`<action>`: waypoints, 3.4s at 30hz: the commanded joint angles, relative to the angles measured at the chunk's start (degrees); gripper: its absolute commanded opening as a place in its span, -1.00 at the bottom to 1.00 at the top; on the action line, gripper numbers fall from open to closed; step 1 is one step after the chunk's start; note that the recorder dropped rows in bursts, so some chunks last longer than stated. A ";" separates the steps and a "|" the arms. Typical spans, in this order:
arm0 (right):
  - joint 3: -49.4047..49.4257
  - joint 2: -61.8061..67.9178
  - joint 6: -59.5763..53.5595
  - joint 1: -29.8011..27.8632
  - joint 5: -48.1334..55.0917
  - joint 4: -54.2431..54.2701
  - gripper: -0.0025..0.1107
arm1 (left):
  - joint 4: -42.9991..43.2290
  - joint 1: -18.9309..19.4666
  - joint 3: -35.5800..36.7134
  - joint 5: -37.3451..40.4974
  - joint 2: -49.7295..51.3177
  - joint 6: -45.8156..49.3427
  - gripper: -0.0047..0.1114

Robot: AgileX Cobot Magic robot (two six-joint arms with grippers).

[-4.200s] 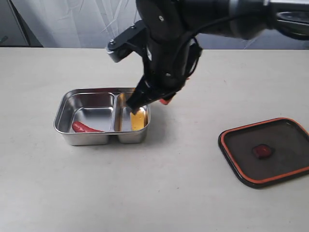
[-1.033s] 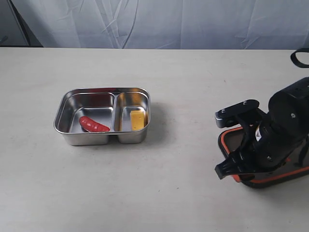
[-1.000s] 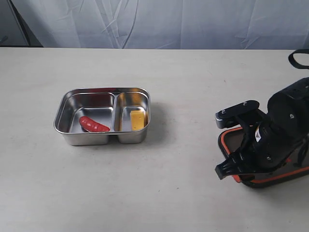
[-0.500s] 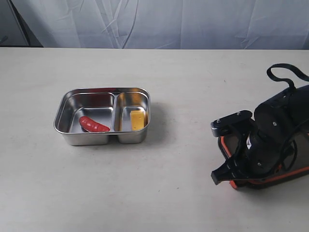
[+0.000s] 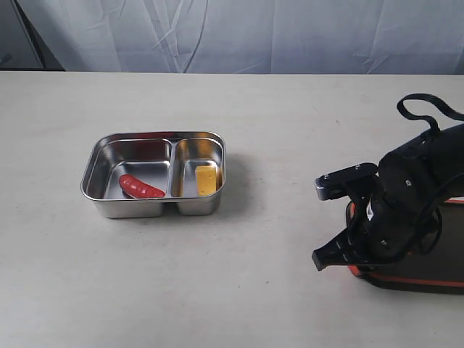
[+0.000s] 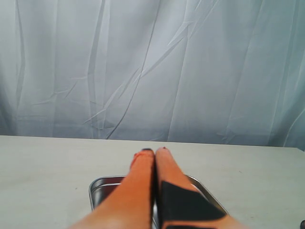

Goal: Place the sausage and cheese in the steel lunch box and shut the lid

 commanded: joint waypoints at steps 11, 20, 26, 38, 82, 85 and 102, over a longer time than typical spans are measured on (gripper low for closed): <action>0.69 -23.84 0.03 1.27 6.43 4.91 -0.97 | 0.43 -0.14 0.23 -0.51 -0.27 -0.05 -0.92; 0.69 -40.18 -15.46 1.27 5.46 28.67 -0.97 | -12.55 -0.14 0.23 -21.87 -0.27 -0.51 -0.92; 0.69 -43.26 -32.42 1.27 3.65 51.77 -0.97 | -10.95 -0.14 0.23 -39.75 -0.27 -0.23 -0.92; 0.69 -43.37 -63.64 1.27 13.22 94.21 -0.97 | -5.56 -0.14 0.23 -40.52 -0.27 1.81 -0.76; -11.37 -29.99 -76.93 8.87 8.09 104.85 -0.97 | -1.57 -0.14 -23.42 -14.17 49.66 15.76 -0.42; -11.37 -28.15 -76.93 9.15 9.15 104.85 -0.97 | -1.17 -0.14 -23.42 -8.92 50.55 9.71 -0.65; -16.95 -24.65 -75.43 15.01 2.37 104.85 -0.97 | -8.94 -0.14 -23.07 -43.95 53.06 12.06 0.05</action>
